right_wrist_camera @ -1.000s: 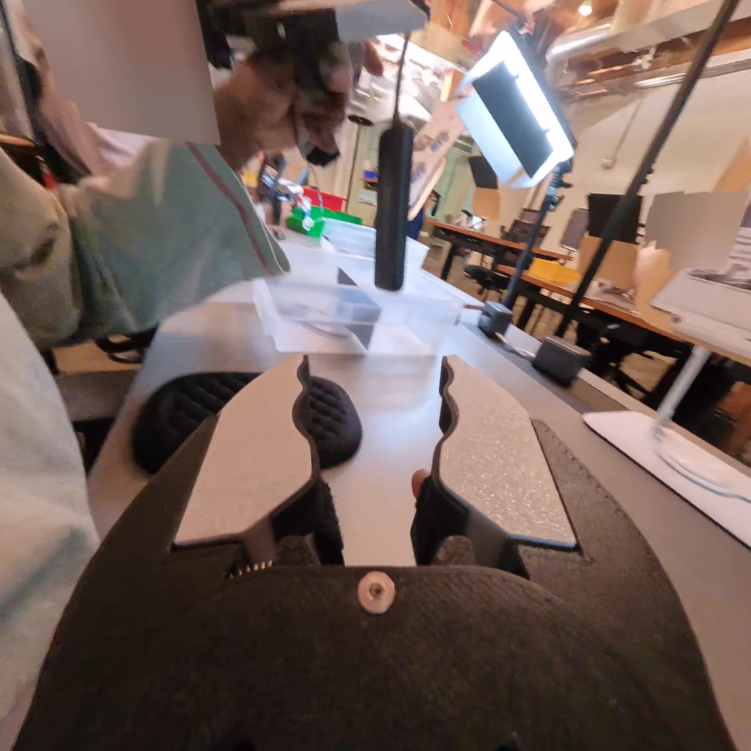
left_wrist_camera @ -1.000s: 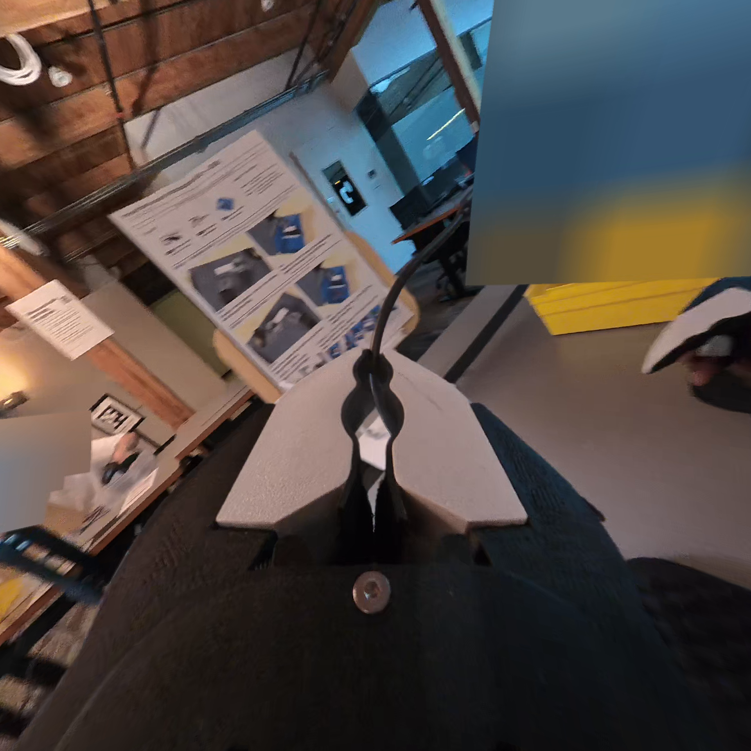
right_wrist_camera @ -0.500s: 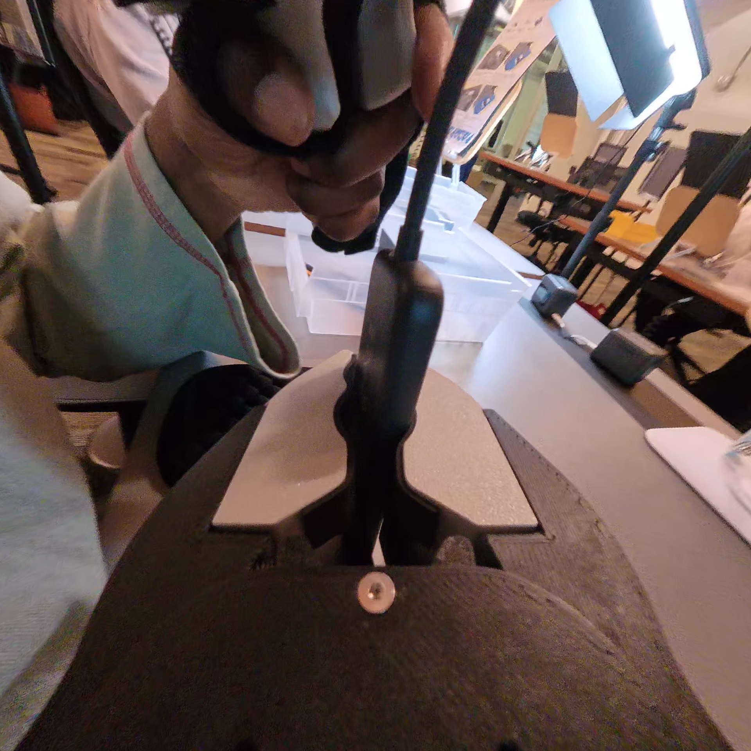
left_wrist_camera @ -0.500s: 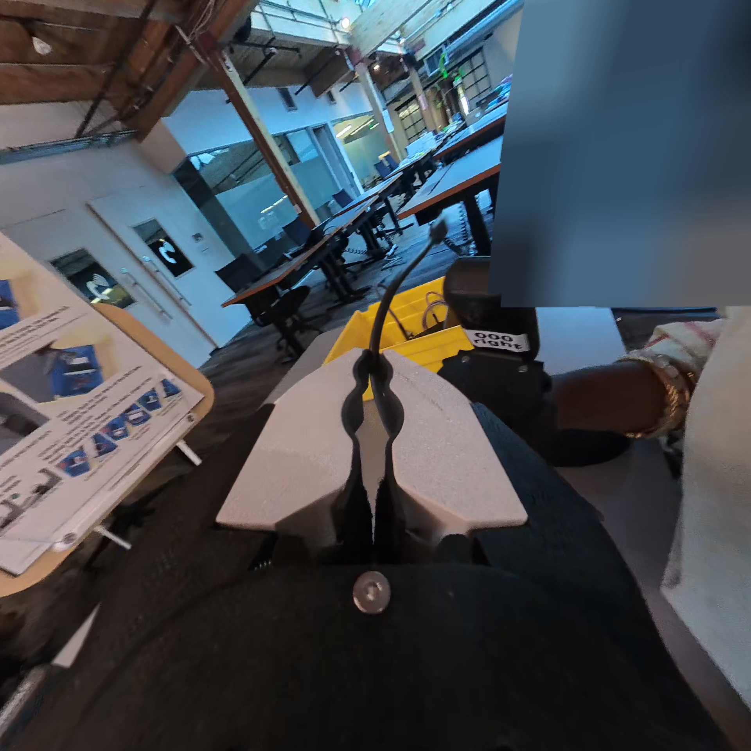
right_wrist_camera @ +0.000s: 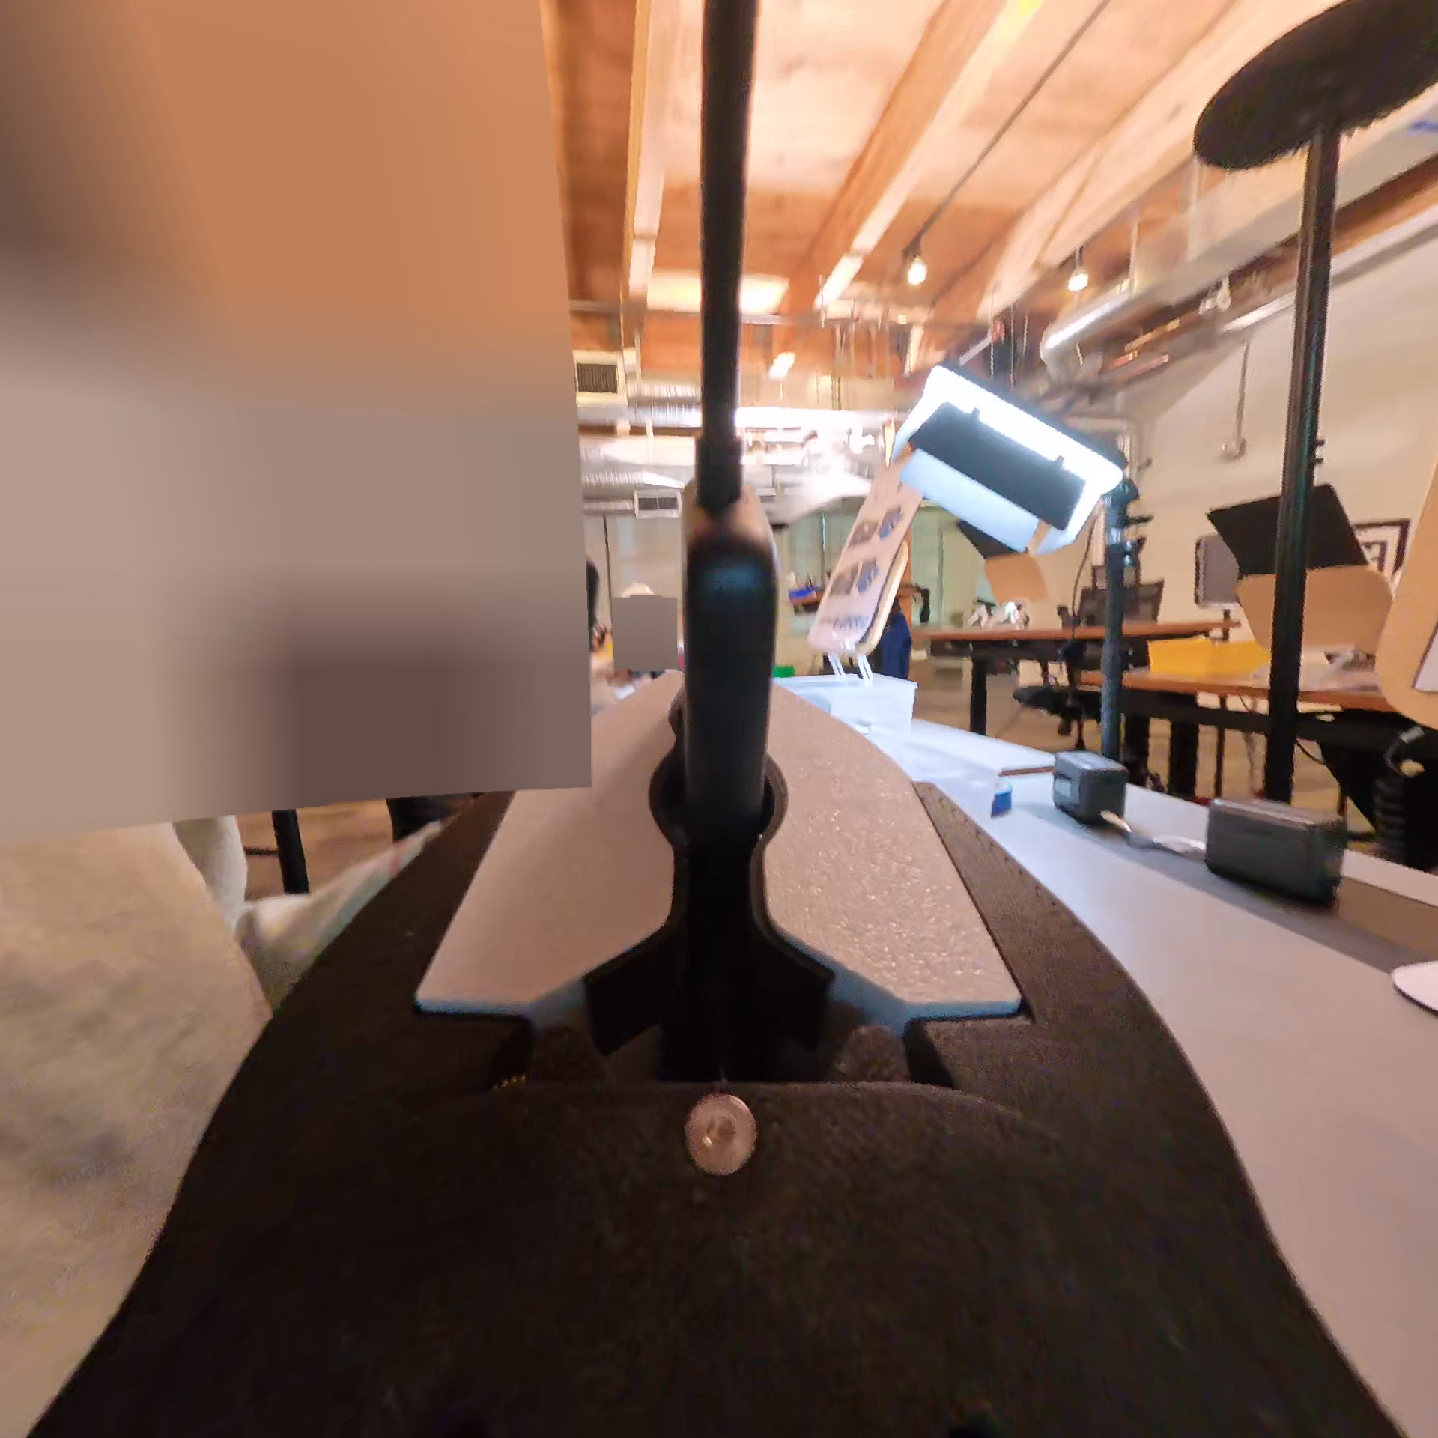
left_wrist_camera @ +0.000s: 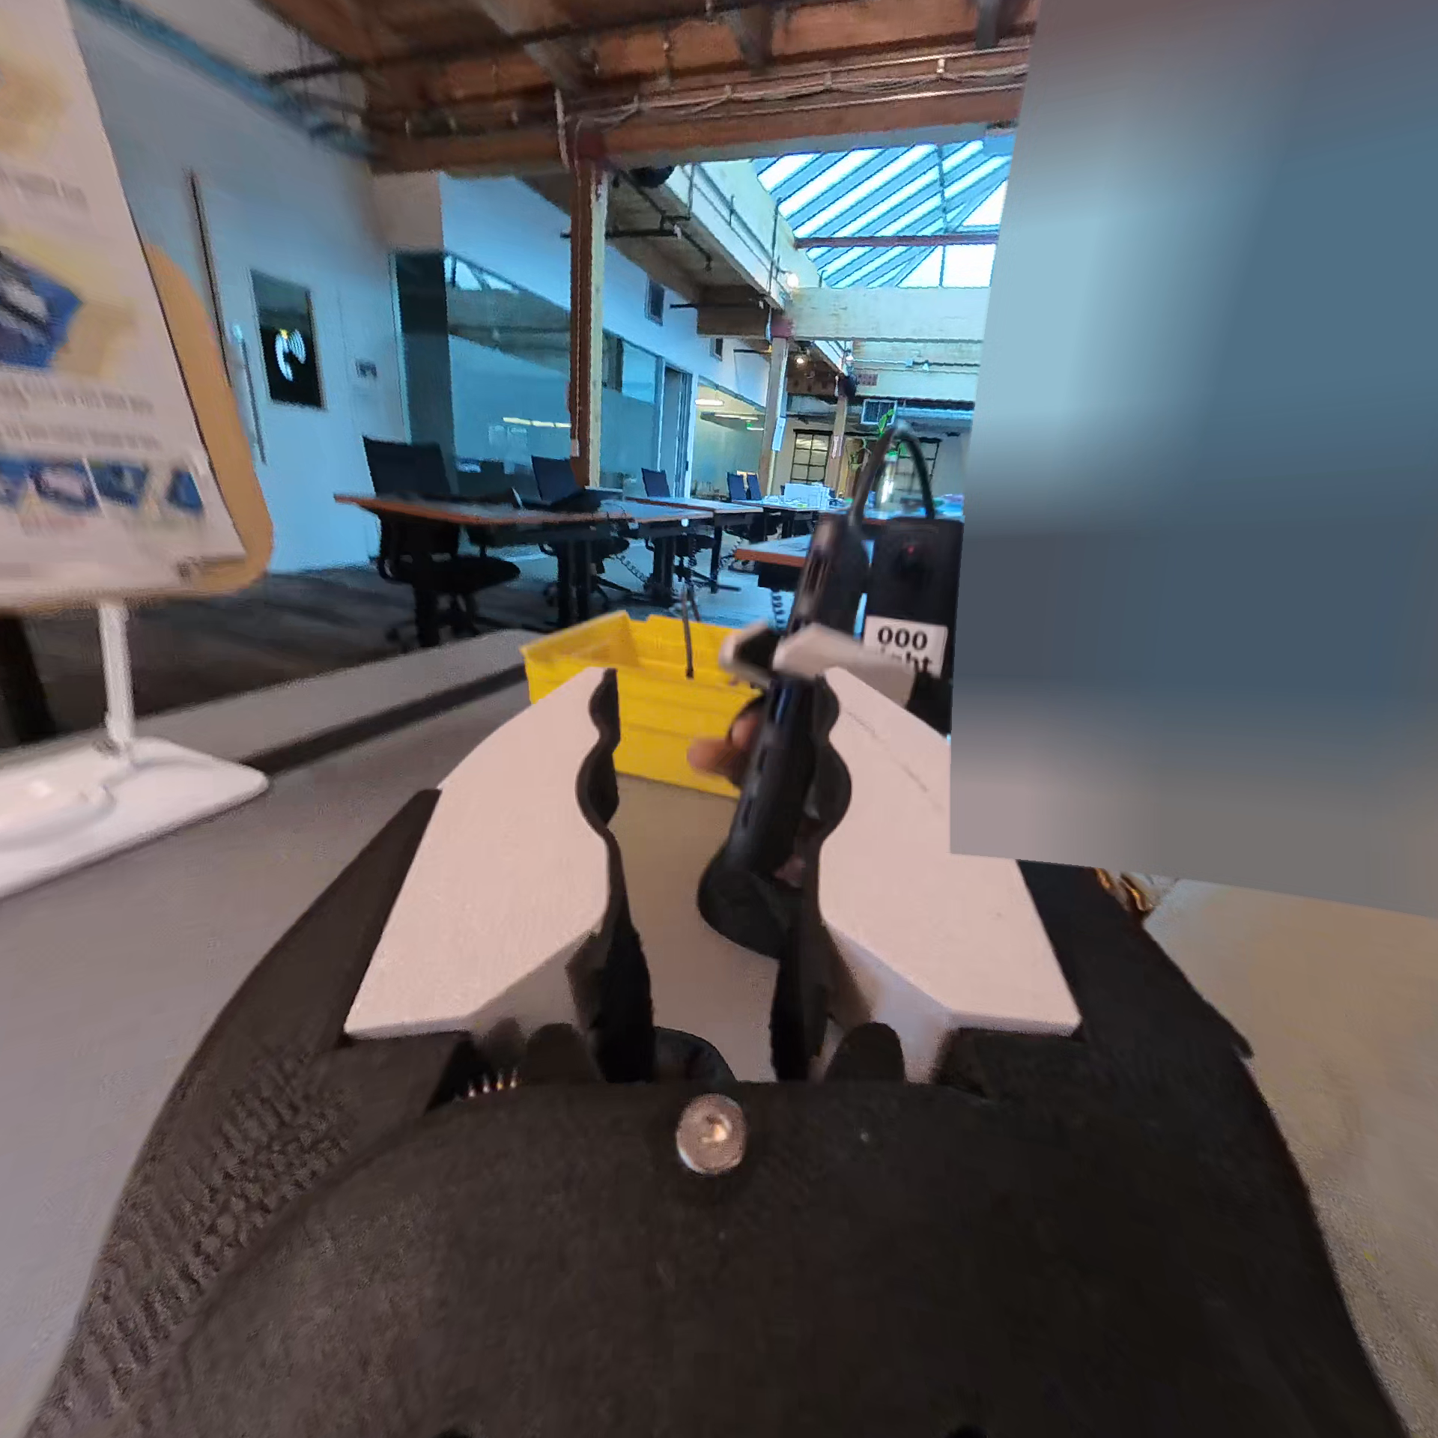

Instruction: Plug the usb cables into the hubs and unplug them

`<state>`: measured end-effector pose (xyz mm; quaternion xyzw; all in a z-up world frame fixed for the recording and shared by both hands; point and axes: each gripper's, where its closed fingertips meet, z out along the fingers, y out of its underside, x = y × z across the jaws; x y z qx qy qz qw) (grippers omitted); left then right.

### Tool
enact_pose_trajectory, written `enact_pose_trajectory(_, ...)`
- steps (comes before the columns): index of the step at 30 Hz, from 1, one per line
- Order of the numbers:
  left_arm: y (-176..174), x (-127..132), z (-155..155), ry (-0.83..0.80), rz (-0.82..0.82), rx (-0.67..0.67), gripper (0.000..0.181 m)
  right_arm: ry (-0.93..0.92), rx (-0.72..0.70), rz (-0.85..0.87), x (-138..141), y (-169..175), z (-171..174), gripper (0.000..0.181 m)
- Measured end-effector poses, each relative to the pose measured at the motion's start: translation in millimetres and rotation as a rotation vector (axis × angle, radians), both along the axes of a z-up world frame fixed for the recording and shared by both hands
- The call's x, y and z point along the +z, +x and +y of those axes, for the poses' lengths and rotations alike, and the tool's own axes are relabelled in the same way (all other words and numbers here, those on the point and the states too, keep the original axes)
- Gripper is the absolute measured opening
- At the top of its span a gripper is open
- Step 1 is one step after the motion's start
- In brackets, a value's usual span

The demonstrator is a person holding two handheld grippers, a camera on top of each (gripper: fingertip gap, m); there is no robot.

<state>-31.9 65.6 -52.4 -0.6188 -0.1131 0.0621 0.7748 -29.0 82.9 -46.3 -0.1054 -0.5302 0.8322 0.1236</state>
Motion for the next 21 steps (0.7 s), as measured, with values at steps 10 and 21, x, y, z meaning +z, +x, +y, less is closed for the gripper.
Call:
enact_pose_trajectory(10, 16, -33, 29, 0.113, -0.107, -0.141, 0.011, -0.122, 0.075, -0.035, -4, 3, -2, 0.010)
enact_pose_trajectory(21, 4, -43, 20, 0.113, -0.128, -0.095, 0.030, -0.207, 0.157, -0.078, -9, 4, -2, 0.010)
